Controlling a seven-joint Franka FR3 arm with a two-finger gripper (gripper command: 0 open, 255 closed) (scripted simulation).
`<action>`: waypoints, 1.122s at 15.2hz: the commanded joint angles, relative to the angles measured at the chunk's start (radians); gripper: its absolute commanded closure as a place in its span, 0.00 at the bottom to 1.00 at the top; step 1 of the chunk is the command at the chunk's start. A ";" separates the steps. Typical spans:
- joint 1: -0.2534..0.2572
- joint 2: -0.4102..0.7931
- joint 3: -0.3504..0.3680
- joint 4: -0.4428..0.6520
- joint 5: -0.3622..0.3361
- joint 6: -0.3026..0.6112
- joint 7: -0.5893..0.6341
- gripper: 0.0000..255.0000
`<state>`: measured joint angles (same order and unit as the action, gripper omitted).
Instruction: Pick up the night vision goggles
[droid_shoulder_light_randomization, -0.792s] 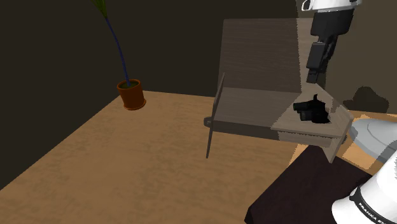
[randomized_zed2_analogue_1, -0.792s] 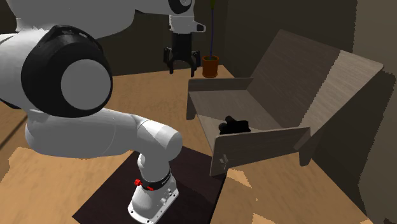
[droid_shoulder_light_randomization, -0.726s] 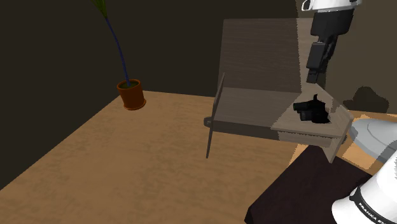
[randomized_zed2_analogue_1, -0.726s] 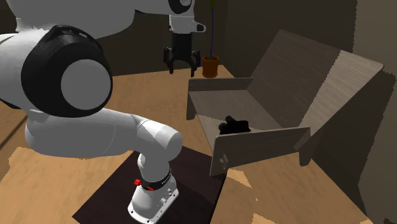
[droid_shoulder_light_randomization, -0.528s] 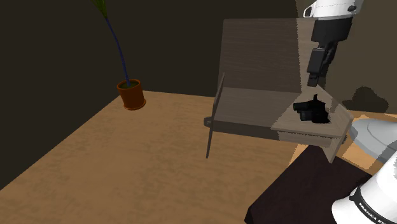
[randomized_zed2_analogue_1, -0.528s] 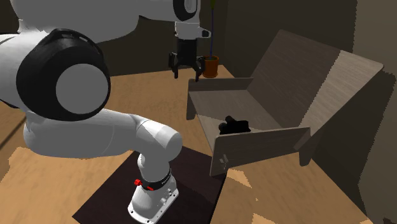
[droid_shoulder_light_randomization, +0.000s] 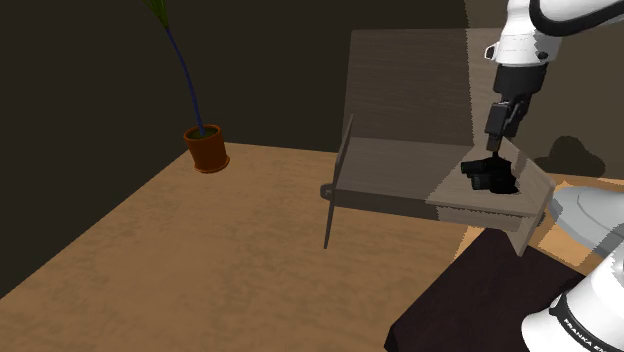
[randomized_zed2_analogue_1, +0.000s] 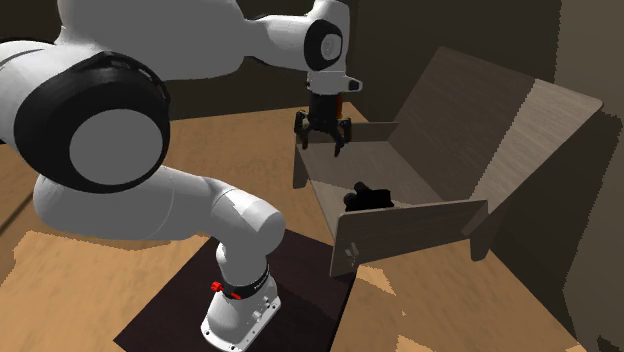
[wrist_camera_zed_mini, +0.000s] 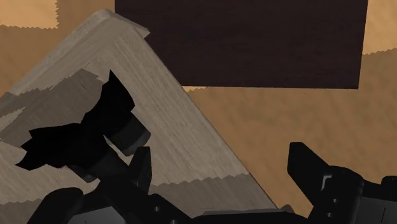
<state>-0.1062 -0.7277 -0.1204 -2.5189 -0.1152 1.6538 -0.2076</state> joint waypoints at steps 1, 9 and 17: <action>-0.024 0.018 -0.032 -0.032 -0.029 0.053 -0.017 0.00; -0.120 0.148 -0.171 -0.100 -0.139 0.259 -0.083 0.00; -0.134 0.215 -0.206 -0.156 -0.163 0.384 -0.087 0.00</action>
<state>-0.2401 -0.5191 -0.3243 -2.6661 -0.2768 2.0217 -0.2958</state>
